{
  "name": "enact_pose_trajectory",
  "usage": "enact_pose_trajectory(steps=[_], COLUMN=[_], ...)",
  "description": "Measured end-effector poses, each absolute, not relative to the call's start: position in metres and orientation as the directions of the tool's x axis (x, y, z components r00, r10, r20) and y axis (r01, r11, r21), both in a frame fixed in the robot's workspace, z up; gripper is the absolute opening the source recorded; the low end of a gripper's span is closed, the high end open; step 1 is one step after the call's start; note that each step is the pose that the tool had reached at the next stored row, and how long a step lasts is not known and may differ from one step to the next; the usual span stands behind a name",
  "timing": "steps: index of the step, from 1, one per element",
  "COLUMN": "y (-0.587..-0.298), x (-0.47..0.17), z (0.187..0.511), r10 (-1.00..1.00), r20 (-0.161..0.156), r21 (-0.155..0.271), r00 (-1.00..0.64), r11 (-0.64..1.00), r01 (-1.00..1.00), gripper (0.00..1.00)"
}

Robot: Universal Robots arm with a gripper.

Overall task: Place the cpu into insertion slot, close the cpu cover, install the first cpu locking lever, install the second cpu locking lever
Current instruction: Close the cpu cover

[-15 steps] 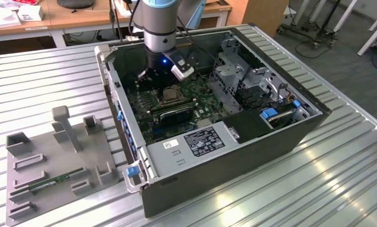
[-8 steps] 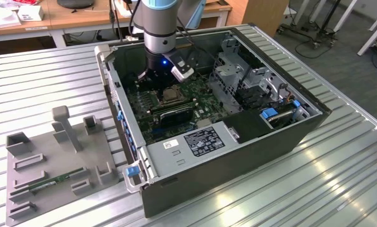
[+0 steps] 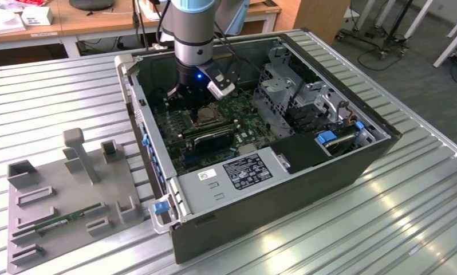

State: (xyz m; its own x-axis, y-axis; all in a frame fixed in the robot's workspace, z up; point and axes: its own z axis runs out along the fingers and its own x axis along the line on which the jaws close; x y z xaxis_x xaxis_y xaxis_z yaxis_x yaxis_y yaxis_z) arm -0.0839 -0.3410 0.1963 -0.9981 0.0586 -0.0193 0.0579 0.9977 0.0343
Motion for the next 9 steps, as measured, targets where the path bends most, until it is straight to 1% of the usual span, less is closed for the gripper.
enact_pose_trajectory(steps=[9], y=[-0.3415], x=[-0.0843], z=[0.1957], r10=[0.059], r20=[-0.018], r21=[0.033], r00=[-0.998], r11=[0.998], r01=[0.058], gripper=[0.11])
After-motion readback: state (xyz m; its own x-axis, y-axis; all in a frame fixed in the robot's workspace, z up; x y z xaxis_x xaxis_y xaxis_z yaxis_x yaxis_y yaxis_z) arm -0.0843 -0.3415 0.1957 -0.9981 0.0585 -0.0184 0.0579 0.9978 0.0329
